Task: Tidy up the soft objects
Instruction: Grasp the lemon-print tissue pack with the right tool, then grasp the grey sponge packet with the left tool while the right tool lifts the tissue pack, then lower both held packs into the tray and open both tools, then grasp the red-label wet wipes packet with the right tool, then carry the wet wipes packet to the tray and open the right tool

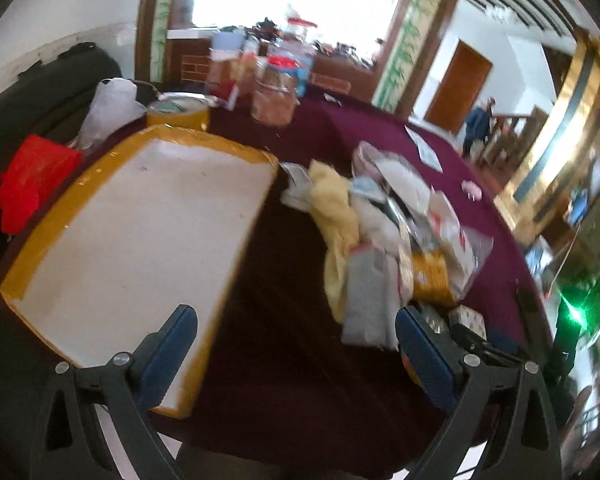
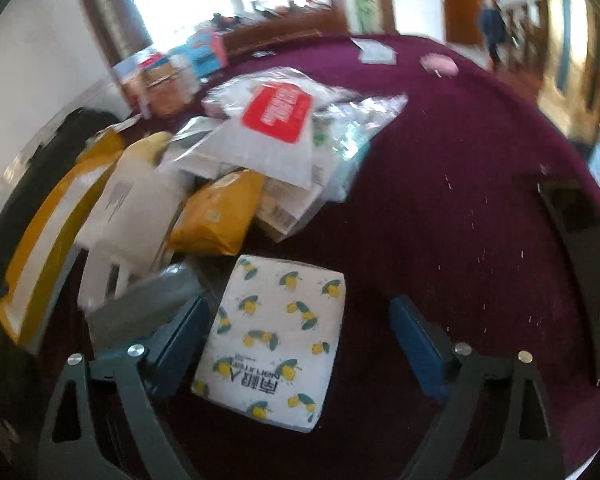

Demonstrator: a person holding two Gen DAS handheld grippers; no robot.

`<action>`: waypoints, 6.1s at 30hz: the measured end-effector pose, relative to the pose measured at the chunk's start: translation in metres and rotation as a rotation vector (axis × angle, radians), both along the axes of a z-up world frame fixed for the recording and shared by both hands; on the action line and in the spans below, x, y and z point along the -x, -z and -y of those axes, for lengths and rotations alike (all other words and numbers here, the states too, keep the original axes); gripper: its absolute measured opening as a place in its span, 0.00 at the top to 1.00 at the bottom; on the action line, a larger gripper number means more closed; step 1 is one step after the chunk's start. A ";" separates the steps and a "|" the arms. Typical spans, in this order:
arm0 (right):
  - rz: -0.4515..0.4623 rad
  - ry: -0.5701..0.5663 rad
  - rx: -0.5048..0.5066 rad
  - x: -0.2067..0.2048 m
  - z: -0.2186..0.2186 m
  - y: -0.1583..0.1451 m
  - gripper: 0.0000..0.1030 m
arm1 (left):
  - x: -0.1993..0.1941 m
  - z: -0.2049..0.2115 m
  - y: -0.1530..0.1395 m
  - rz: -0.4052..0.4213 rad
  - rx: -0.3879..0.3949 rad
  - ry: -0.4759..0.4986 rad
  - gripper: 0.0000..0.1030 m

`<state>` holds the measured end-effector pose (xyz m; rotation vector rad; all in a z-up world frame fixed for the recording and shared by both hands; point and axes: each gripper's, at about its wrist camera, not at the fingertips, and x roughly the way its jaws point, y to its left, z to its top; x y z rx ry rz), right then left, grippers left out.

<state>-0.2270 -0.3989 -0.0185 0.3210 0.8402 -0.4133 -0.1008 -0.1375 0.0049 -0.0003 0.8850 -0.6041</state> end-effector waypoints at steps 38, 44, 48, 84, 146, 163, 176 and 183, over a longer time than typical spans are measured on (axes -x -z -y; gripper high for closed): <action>-0.010 -0.096 0.083 0.004 -0.002 -0.007 0.42 | 0.017 0.069 0.006 0.073 -0.148 0.334 0.07; 0.001 -0.101 0.121 0.008 -0.005 -0.005 0.50 | 0.027 0.079 -0.005 0.089 -0.118 0.456 0.07; 0.040 -0.097 0.141 0.020 -0.002 -0.011 0.50 | 0.038 0.103 -0.005 0.140 -0.192 0.509 0.11; 0.322 -0.331 0.012 -0.020 -0.085 -0.077 0.50 | -0.021 0.001 -0.047 -0.088 0.164 0.357 0.66; 0.326 -0.031 -0.130 -0.068 0.041 -0.057 0.22 | -0.032 0.009 -0.035 0.013 0.134 0.167 0.16; 0.311 0.051 -0.135 -0.096 0.078 -0.017 0.53 | -0.029 0.053 -0.019 0.003 0.034 0.222 0.16; 0.432 0.021 -0.176 -0.081 0.076 -0.026 0.56 | -0.043 0.131 0.006 0.019 -0.072 0.319 0.55; 0.444 0.001 -0.205 -0.082 0.074 -0.025 0.56 | -0.037 0.137 0.014 -0.004 -0.084 0.342 0.93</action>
